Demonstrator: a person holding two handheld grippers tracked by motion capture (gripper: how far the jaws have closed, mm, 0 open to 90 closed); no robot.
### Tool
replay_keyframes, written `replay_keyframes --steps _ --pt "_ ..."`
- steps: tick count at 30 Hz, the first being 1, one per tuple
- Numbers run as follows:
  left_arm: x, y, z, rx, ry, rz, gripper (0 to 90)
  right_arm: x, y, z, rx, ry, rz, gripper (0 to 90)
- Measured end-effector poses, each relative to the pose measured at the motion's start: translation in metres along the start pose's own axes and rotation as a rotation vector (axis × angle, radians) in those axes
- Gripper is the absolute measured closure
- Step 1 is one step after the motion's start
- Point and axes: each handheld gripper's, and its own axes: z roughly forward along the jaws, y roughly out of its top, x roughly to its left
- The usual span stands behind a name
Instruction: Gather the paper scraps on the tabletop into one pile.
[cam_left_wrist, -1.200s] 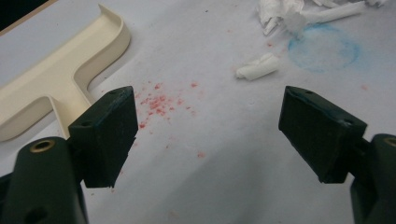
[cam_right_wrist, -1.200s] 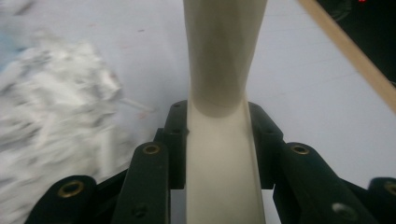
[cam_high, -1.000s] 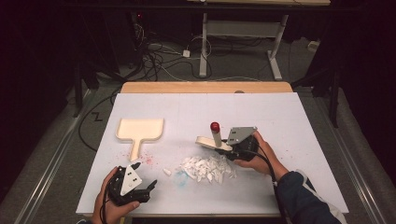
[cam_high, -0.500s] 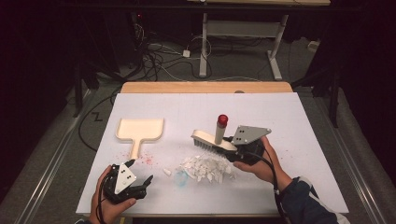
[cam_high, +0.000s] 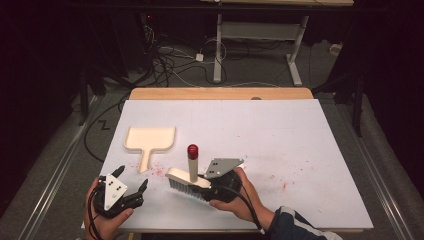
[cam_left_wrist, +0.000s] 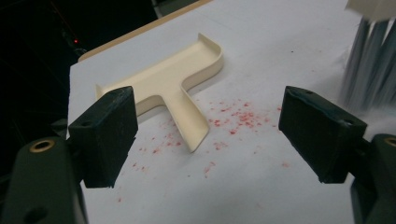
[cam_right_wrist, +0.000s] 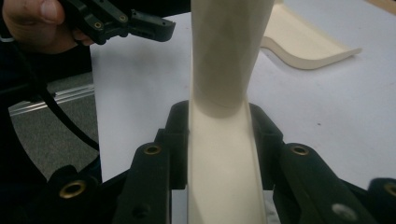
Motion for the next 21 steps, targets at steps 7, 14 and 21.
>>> replay_keyframes --steps 7,14,21 --pt "0.001 0.0 0.001 0.001 -0.013 -0.007 18.8 0.012 0.002 0.034 0.016 -0.056 0.048 67.6" --pt "-0.001 0.0 0.005 0.003 -0.044 -0.006 18.8 0.002 -0.001 0.028 0.042 -0.164 0.101 67.6" --pt "-0.012 0.004 0.009 0.032 -0.043 0.047 18.8 -0.021 -0.022 -0.009 0.077 -0.22 0.148 67.7"
